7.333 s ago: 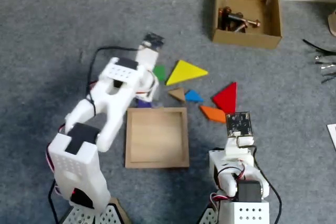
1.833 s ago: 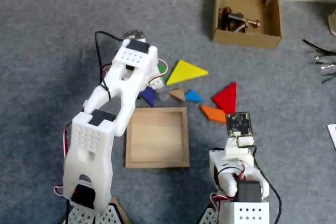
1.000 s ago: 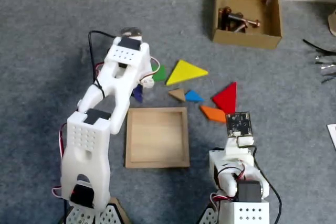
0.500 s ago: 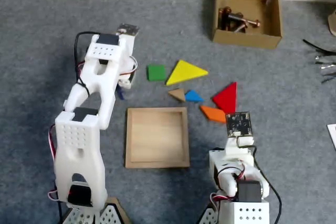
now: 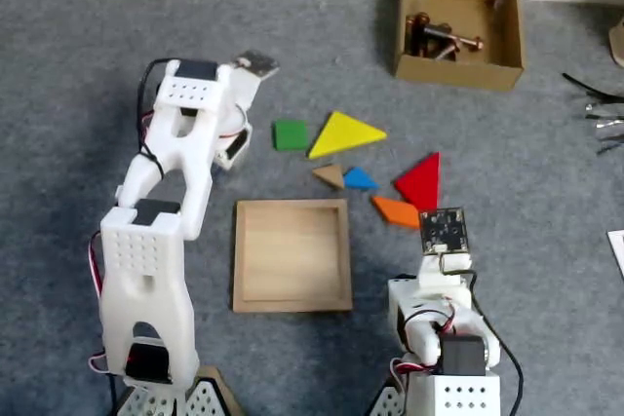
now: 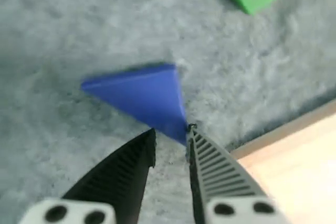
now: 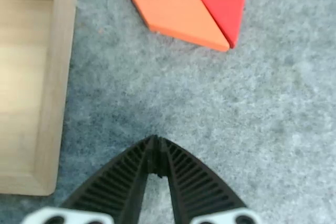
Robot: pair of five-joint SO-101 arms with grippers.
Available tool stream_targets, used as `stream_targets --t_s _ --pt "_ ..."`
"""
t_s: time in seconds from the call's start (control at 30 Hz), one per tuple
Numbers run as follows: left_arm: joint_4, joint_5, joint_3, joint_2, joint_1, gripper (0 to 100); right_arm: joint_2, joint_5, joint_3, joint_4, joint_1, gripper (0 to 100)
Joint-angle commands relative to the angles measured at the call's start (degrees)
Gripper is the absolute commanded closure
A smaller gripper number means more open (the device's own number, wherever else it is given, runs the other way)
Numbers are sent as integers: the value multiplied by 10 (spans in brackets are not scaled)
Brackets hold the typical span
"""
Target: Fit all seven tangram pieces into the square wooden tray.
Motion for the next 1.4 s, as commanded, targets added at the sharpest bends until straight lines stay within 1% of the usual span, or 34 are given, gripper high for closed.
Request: stream_targets --t_s 0.0,0.17,0.23,0.3,0.4,0.6,0.73,0.93,1.1,1.27,1.37 --pt "8 114 -36 -61 -4 895 -7 -3 70 -4 -4 993" --pt "2 361 -35 -66 -8 895 -7 -3 70 -4 -4 993" --pt "-4 433 -36 -49 -8 894 -7 -3 70 -4 -4 993" --pt "-6 446 -37 -33 -7 881 -7 -3 70 -4 -4 993" --pt "-3 455 -36 -11 -7 819 -7 -3 70 -4 -4 993" --pt "-5 550 -36 2 -21 716 -7 -3 70 -4 -4 993" --pt "-16 589 -36 5 -20 668 -7 -3 70 -4 -4 993" --pt "-67 592 -33 6 -21 663 -7 -3 70 -4 -4 993" --pt "-72 592 -33 6 -24 663 -7 -3 70 -4 -4 993" --pt "-90 592 -31 8 -42 663 -7 -3 70 -4 -4 993" --pt "-90 592 -36 33 -41 663 -7 -3 70 -4 -4 993"
